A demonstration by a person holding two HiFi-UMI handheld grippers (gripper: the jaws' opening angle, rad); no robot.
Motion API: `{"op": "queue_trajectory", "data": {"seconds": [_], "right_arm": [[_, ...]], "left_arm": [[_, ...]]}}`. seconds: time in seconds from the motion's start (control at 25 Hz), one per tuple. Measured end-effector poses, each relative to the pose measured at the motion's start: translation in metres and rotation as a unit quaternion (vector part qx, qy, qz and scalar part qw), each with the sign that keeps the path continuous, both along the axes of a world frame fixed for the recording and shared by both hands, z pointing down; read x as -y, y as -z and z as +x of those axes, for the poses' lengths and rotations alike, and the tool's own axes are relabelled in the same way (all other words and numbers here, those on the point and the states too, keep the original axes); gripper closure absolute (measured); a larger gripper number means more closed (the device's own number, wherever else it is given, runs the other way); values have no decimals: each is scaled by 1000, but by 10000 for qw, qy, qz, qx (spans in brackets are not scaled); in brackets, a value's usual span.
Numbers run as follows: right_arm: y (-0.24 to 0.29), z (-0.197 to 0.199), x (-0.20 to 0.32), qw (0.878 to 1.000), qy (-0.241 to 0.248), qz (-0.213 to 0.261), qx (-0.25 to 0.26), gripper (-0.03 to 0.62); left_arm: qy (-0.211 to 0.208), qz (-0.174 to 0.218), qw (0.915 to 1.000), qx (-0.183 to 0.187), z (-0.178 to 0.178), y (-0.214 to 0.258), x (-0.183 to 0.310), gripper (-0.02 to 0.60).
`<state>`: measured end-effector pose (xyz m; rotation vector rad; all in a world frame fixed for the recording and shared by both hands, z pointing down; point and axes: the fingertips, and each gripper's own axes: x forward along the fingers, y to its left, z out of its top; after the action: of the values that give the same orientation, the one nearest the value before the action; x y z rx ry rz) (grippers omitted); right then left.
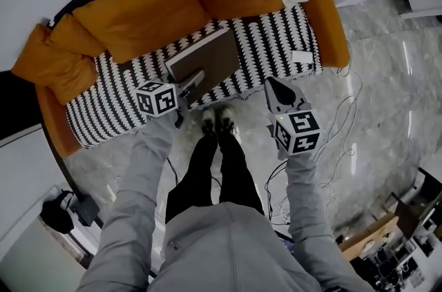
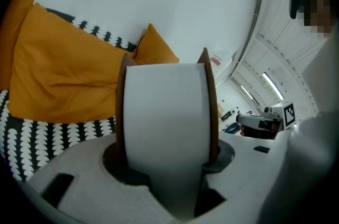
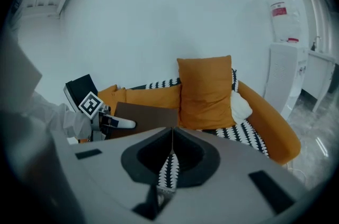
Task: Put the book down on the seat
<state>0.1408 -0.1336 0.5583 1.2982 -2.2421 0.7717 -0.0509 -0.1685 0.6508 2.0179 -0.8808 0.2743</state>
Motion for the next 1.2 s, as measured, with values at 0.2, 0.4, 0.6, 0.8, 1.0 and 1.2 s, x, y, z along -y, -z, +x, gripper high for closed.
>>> {"op": "queue_trajectory", "data": {"seconds": [0.2, 0.4, 0.6, 0.8, 1.0, 1.2], "right_arm": [[-51, -5, 12, 9998, -49, -170, 39, 565], [-94, -8, 25, 9994, -163, -269, 169, 565], [-129, -6, 29, 9985, -320, -389, 196, 565], [-161, -6, 30, 9973, -441, -536, 252, 565], [-181, -8, 38, 9961, -585, -577, 331, 565], [-192, -17, 47, 9958, -603, -563, 399, 565]], "left_arm": [[-39, -307, 9991, -303, 13, -54, -5, 356], [-220, -544, 9971, -492, 23, -106, -2, 356], [-608, -898, 9906, -833, 45, -153, 2, 356], [-799, -1120, 9866, -872, 53, -192, 12, 356], [-892, -1360, 9800, -1144, 55, -215, 24, 356], [-952, -1821, 9667, -1523, 57, -225, 30, 356]]}}
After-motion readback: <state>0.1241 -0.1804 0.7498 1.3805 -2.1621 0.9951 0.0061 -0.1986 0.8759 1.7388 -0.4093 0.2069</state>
